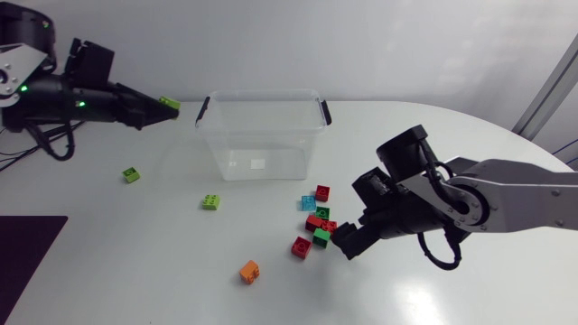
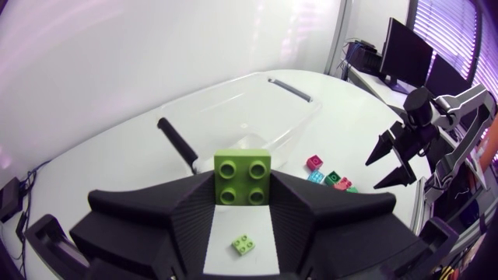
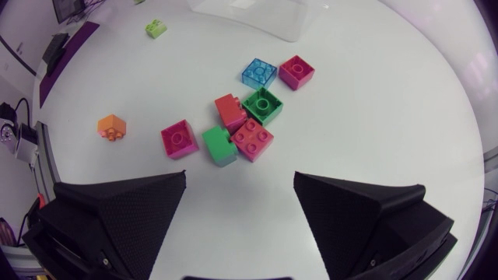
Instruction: Place the duplo bricks in the container
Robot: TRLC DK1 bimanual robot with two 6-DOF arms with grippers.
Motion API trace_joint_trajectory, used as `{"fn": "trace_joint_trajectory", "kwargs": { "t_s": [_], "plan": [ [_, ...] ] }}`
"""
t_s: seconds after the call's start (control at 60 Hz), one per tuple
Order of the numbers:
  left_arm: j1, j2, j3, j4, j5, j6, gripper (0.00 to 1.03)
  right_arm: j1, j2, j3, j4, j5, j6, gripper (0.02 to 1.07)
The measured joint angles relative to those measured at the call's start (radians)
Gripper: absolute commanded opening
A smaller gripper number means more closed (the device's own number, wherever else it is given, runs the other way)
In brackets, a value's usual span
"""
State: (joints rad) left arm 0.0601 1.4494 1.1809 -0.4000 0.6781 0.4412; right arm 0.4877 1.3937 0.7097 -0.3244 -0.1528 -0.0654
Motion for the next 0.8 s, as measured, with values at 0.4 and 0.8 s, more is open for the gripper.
{"fn": "trace_joint_trajectory", "kwargs": {
  "t_s": [0.4, 0.8],
  "plan": [
    [-0.138, 0.364, 0.296, 0.07, -0.056, -0.079, 0.25, 0.06, 0.093, 0.037, 0.016, 0.069, -0.026, 1.02],
    [-0.206, 0.591, 0.572, 0.07, -0.104, -0.106, 0.3, -0.051, 0.253, 0.137, 0.045, 0.072, -0.123, 1.02]
  ]
}}
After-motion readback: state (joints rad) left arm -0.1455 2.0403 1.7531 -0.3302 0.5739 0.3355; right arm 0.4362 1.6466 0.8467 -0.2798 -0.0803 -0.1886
